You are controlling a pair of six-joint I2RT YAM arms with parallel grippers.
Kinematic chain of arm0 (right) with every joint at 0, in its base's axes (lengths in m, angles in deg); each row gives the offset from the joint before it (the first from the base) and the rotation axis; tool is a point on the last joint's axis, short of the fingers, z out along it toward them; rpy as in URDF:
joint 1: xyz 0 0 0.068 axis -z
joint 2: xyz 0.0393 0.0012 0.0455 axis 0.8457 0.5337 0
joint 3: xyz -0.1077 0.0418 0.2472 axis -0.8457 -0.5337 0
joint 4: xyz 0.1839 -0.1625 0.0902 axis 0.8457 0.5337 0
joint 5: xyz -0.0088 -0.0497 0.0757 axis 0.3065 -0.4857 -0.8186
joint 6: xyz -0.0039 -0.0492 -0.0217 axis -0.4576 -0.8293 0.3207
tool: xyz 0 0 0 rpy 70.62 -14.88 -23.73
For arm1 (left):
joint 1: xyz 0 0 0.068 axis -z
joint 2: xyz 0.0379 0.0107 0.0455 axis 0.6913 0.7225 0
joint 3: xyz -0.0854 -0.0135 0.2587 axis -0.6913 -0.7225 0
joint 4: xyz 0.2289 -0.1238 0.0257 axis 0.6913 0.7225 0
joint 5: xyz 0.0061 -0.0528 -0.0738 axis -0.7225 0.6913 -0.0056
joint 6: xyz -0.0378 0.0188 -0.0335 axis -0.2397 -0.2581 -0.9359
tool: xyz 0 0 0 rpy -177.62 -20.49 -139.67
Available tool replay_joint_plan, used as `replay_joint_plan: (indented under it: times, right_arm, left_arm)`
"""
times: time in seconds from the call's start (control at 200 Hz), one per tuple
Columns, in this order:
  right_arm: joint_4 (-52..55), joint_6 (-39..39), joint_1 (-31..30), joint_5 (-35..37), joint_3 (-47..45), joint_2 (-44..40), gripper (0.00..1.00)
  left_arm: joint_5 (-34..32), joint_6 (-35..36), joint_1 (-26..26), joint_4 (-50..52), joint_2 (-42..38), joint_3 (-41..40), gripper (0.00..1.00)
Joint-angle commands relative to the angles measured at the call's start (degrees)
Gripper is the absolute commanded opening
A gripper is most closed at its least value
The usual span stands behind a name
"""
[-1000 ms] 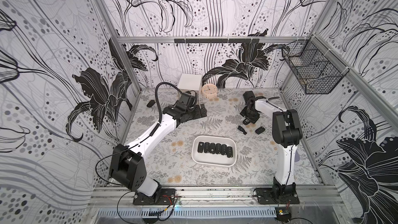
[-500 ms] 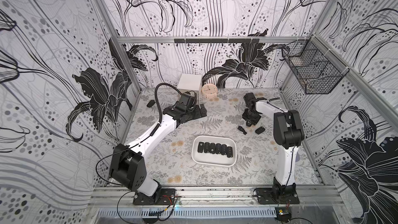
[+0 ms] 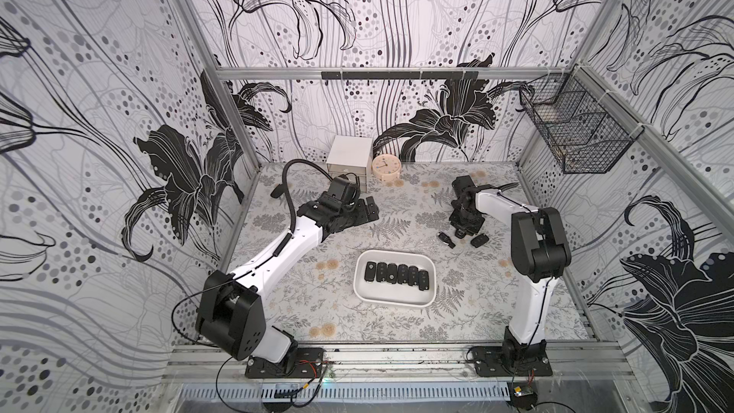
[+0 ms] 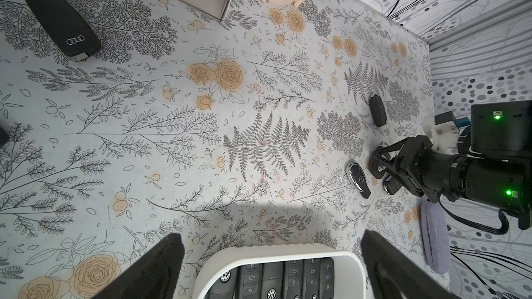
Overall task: Place the car key into the storage box
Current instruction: Pick up the car key from the center of the board, then place the car key in the storage box.
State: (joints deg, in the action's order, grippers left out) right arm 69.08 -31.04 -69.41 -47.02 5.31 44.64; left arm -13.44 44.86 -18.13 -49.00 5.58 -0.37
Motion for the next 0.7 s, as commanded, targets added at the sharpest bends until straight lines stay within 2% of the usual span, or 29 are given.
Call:
replay_joint_plan:
  times: [0.0, 0.185, 0.456, 0.691]
  right_arm:
    - [-0.89, -4.28, -1.9, 0.4, -1.43, -6.15, 0.31]
    - [-1.57, -10.12, -6.32, 0.46, -4.1, -13.1, 0.31]
    - [-3.71, -19.17, -16.81, 1.07, -9.27, -23.96, 0.32]
    - [-4.49, -26.88, -24.0, -3.24, -14.24, -30.38, 0.33]
  left_arm:
    - [0.71, -0.45, -0.29, -2.01, -2.45, -1.33, 0.99]
    - [1.85, 0.13, -0.29, -2.1, -4.76, -3.29, 0.99]
    - [4.4, 1.71, -0.22, -1.49, -8.49, -6.78, 0.99]
    - [4.51, 2.2, -0.25, 0.0, -11.4, -8.56, 0.99]
